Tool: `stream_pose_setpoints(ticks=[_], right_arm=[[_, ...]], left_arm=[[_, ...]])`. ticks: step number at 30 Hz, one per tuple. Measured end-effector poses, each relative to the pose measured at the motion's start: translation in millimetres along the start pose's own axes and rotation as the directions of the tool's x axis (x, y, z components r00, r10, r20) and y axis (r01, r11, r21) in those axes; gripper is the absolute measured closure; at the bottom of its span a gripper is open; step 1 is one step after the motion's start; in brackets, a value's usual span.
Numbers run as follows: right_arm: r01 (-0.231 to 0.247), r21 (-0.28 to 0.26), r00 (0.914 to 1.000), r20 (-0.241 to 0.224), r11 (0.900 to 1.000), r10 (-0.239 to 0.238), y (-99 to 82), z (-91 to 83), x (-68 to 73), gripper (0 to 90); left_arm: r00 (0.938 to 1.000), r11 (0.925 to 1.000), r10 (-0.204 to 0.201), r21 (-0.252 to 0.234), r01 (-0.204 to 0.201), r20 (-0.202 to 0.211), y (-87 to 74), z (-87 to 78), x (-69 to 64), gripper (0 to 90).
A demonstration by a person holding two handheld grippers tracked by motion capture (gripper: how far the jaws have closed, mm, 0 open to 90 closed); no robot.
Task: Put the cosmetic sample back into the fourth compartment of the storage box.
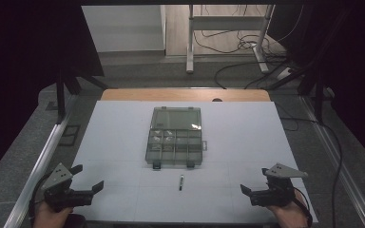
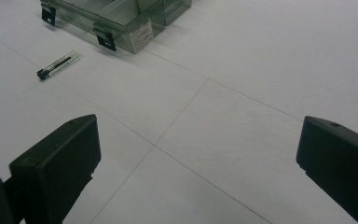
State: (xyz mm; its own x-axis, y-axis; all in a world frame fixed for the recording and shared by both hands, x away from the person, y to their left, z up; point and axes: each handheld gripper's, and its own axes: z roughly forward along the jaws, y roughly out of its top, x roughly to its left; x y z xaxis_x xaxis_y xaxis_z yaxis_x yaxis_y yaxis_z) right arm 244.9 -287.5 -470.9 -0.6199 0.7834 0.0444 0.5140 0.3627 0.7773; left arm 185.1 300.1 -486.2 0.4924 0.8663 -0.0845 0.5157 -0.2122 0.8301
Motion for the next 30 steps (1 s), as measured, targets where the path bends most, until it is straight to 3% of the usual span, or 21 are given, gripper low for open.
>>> stream_pose_setpoints(ticks=[22,30], right_arm=[[0.081,0.03,0.9945,-0.07,0.9962,-0.079,17.9,20.6,17.7,0.0],[0.078,0.036,0.9909,-0.113,0.9963,-0.073,26.2,30.5,25.9,0.0]], left_arm=[[1.0,1.0,-0.001,0.003,0.001,0.005,0.1,0.6,0.6,1.3],[1.0,1.0,0.002,0.006,-0.002,0.004,0.4,1.0,0.1,1.3]])
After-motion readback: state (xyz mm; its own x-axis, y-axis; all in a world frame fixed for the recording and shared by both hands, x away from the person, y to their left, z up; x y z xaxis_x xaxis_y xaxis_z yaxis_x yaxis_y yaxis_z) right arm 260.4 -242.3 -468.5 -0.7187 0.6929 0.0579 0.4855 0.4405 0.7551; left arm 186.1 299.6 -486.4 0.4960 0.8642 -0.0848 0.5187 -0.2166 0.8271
